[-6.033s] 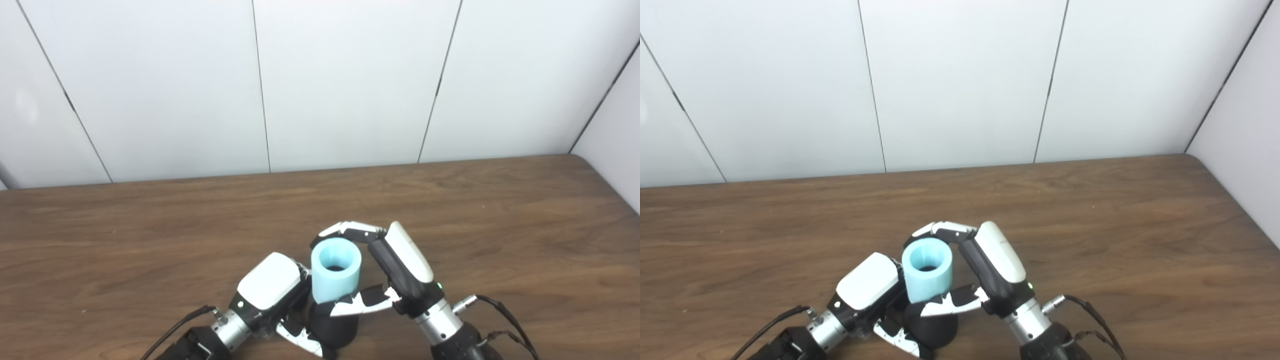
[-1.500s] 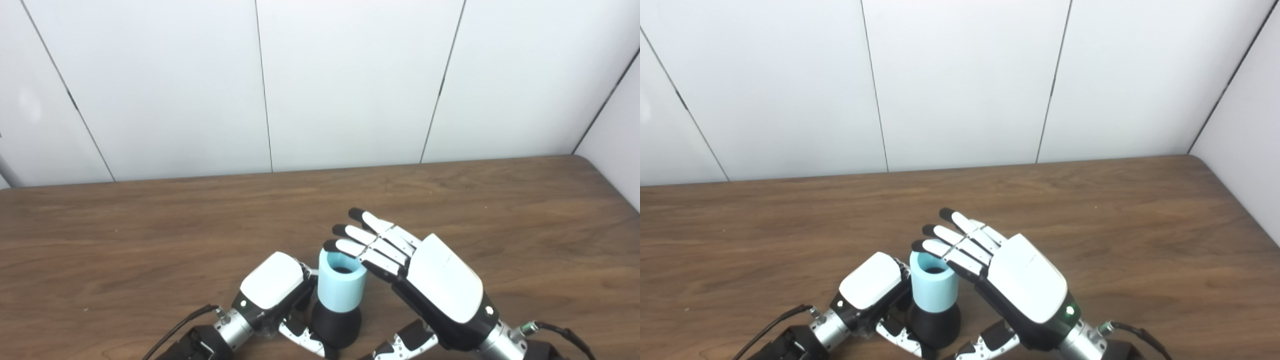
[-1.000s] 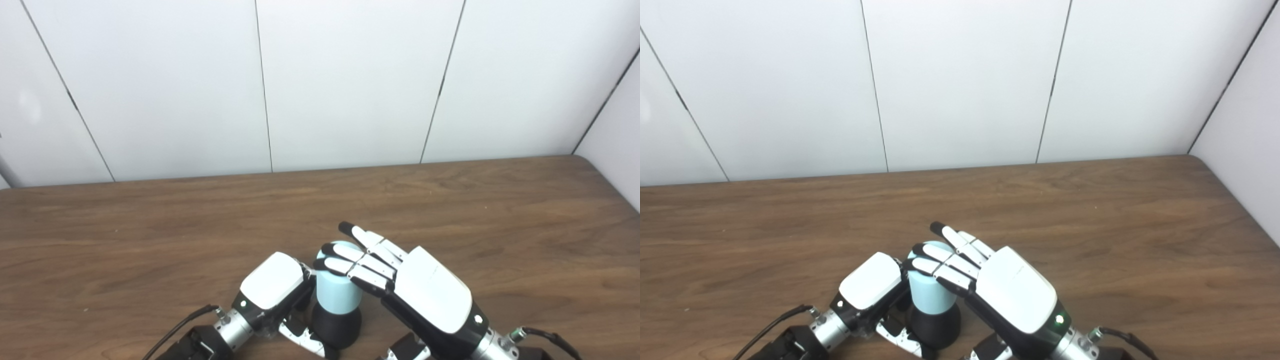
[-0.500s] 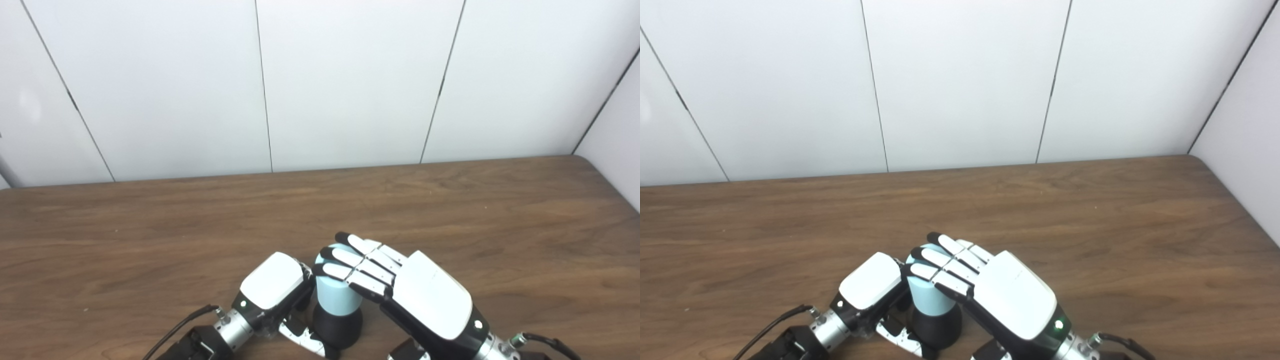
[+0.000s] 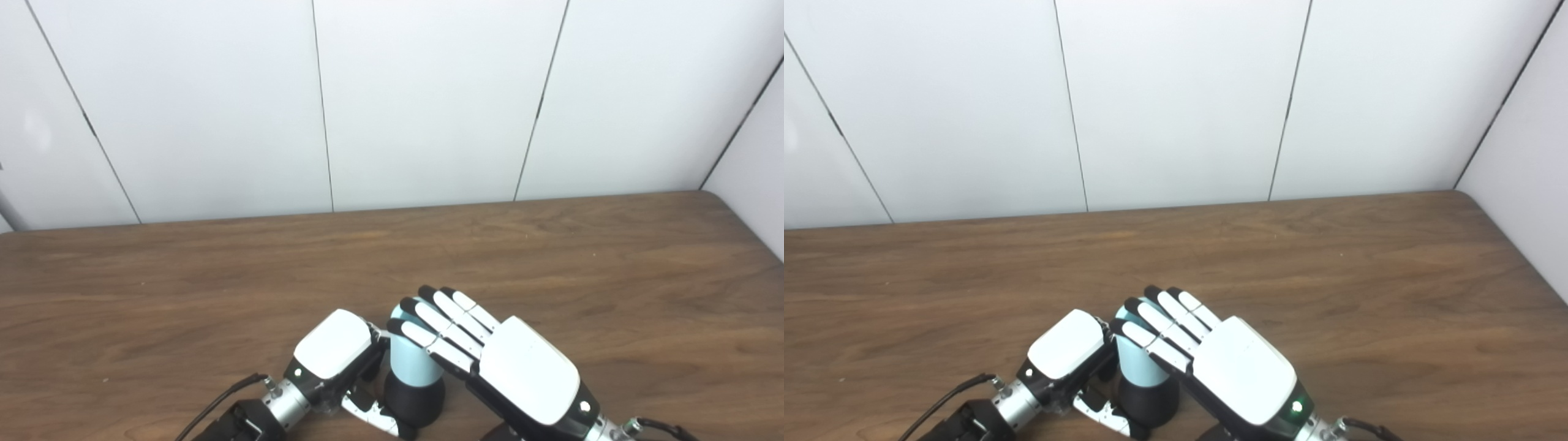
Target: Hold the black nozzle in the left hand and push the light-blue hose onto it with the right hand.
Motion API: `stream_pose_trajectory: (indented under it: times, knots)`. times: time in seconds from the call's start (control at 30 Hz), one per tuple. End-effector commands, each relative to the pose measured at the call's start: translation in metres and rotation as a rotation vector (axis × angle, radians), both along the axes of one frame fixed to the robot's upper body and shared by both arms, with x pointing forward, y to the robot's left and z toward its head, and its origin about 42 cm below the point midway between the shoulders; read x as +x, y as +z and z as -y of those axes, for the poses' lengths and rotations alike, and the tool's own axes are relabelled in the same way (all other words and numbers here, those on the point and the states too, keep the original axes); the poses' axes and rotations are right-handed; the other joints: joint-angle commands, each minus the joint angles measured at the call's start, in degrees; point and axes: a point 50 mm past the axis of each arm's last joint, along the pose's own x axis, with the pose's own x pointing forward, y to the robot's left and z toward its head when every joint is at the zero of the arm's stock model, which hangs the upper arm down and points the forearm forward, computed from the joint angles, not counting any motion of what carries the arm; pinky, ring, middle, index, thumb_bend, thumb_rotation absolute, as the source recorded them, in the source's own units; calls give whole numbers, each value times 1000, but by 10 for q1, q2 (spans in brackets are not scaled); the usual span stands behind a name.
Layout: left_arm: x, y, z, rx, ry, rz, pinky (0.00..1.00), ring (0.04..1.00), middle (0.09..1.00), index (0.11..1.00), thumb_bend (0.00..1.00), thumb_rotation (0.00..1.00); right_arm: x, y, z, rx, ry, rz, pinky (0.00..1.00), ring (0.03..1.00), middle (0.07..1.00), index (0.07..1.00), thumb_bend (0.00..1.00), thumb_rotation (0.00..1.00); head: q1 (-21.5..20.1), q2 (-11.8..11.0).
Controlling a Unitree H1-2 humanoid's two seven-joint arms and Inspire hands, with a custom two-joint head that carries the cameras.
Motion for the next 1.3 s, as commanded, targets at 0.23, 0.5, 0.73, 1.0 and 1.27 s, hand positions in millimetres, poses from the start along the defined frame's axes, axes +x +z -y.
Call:
stream_pose_trajectory:
  times: [0.23,0.5,0.73,1.0,1.27]
  knots:
    - [-16,-29,-9,138,-11,-90,158,222,471,478,525,0,-1,-27,8,-125,-35,-141,927,1000,969,901,898,823,-1,1]
    - [-15,-30,-7,139,-11,-91,165,230,393,485,516,0,2,-25,7,-30,-15,-107,922,997,965,900,901,790,-2,-3]
    - [-13,-33,-5,137,-14,-89,183,248,401,489,517,0,16,10,-5,392,41,19,996,1000,1000,999,899,747,-4,-12]
    - [-11,-35,-1,141,-11,-92,193,256,387,493,515,0,45,40,-6,730,199,137,1000,1000,1000,1000,917,820,-2,-17]
    - [-10,-34,0,145,-5,-94,180,241,384,488,516,0,46,43,-4,810,225,150,1000,1000,1000,1000,953,805,-3,-18]
